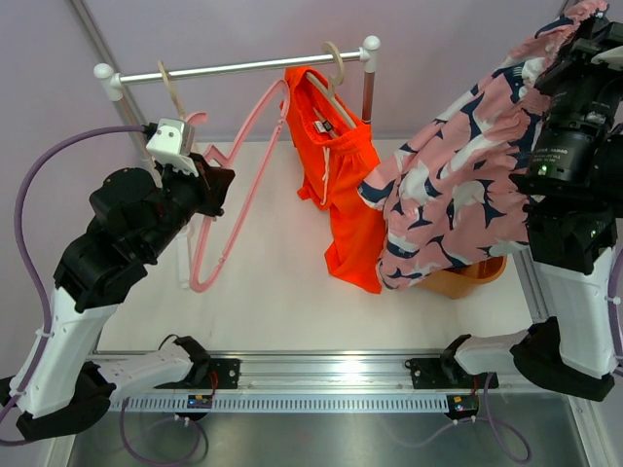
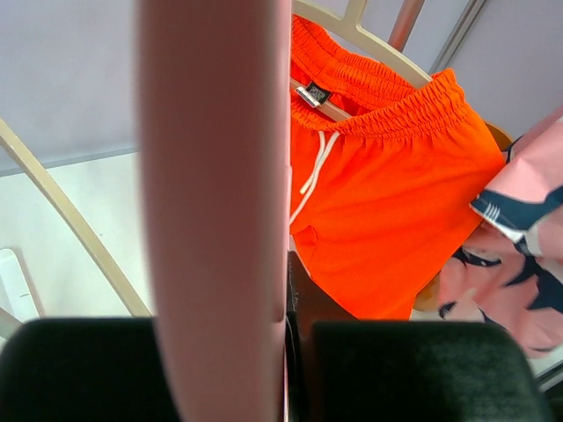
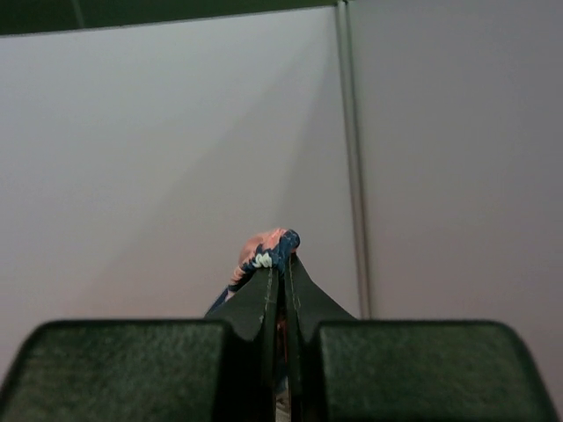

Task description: Remove the shorts from the hanger

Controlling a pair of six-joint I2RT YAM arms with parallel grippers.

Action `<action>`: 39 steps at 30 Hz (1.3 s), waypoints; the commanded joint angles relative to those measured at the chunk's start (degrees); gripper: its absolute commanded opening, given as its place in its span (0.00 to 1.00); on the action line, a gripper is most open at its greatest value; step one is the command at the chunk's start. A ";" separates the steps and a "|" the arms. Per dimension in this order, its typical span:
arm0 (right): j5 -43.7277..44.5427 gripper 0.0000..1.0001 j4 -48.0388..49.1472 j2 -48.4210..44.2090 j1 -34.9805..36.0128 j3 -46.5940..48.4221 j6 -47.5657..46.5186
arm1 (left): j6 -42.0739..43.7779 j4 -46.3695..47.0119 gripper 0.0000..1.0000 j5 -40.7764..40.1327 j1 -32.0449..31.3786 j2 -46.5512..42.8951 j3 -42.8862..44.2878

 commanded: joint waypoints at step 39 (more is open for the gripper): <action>-55.06 0.00 -32.19 6.97 -47.55 -50.60 70.12 | -2.20 1.58 0.00 4.52 0.21 0.68 -1.75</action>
